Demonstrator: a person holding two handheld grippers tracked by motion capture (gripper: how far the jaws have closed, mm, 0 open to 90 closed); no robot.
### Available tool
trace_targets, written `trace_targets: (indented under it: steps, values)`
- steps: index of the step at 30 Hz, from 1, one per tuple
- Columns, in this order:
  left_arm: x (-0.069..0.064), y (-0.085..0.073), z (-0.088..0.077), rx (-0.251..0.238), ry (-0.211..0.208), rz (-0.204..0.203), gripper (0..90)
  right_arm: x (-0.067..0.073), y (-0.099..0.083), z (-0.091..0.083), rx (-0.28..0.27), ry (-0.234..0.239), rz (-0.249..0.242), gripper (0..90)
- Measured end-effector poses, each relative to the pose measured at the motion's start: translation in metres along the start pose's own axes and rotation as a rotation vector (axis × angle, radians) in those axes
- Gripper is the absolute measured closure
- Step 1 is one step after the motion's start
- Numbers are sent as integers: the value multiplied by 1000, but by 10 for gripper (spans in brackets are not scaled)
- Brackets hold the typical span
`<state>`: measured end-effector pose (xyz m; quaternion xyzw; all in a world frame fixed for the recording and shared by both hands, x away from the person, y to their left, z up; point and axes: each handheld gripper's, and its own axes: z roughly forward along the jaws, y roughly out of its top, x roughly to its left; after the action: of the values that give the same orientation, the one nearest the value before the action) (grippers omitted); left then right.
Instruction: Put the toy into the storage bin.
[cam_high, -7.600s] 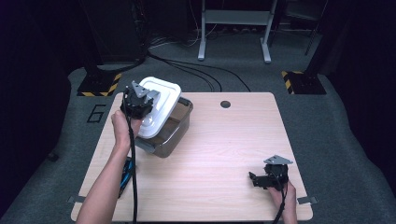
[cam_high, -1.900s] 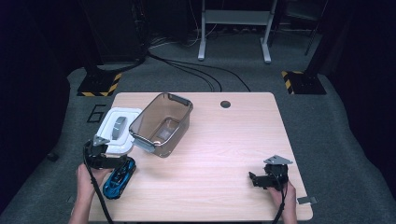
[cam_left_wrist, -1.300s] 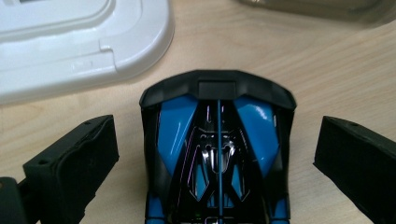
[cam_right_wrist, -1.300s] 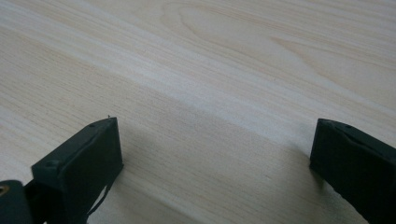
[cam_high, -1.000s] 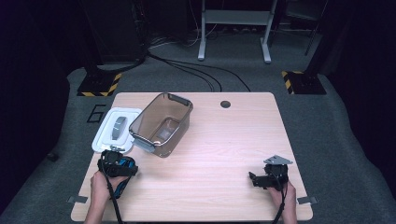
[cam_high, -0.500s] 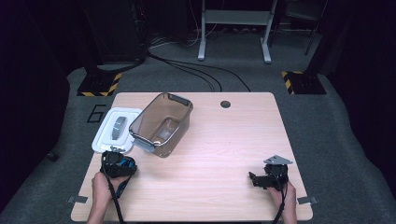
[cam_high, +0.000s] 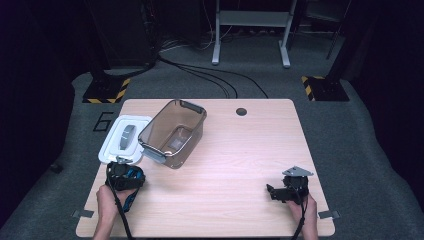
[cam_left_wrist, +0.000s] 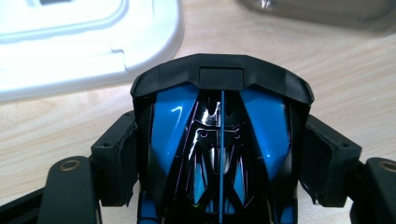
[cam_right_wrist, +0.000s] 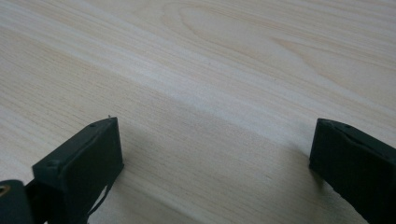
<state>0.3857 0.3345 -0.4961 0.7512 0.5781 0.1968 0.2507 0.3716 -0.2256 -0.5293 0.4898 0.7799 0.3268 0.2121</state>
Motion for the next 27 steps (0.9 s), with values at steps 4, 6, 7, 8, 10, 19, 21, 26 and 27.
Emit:
trace_targets:
  steps: [4, 6, 7, 8, 10, 19, 21, 26, 27]
  values:
    - [0, 3, -8, -49, 1, 6, 253, 0, 0, 0, 0, 0, 0, 14]
    - [-2, 4, -14, -85, 8, 2, 253, 1, 0, 0, -3, 0, 9, 15]
    - [-2, 5, -16, -101, 10, 6, 253, 1, 0, 0, -4, -3, 12, 15]
    - [-2, 5, -18, -110, 9, 4, 253, 0, 0, 0, -2, 1, 6, 14]
    - [-2, 7, -23, -136, 9, 1, 254, 0, 0, 0, -1, 0, 4, 15]
    - [5, 15, -38, -198, 9, -21, 254, 1, 0, 1, -6, -5, 18, 15]
    - [6, 18, -40, -200, 12, -16, 254, 1, 0, 1, -7, -5, 18, 14]
    - [9, 23, -43, -216, 20, -25, 253, 0, 0, 0, -2, -1, 6, 15]
    - [10, 24, -43, -227, 25, -24, 253, 0, 0, 0, 0, 0, -2, 15]
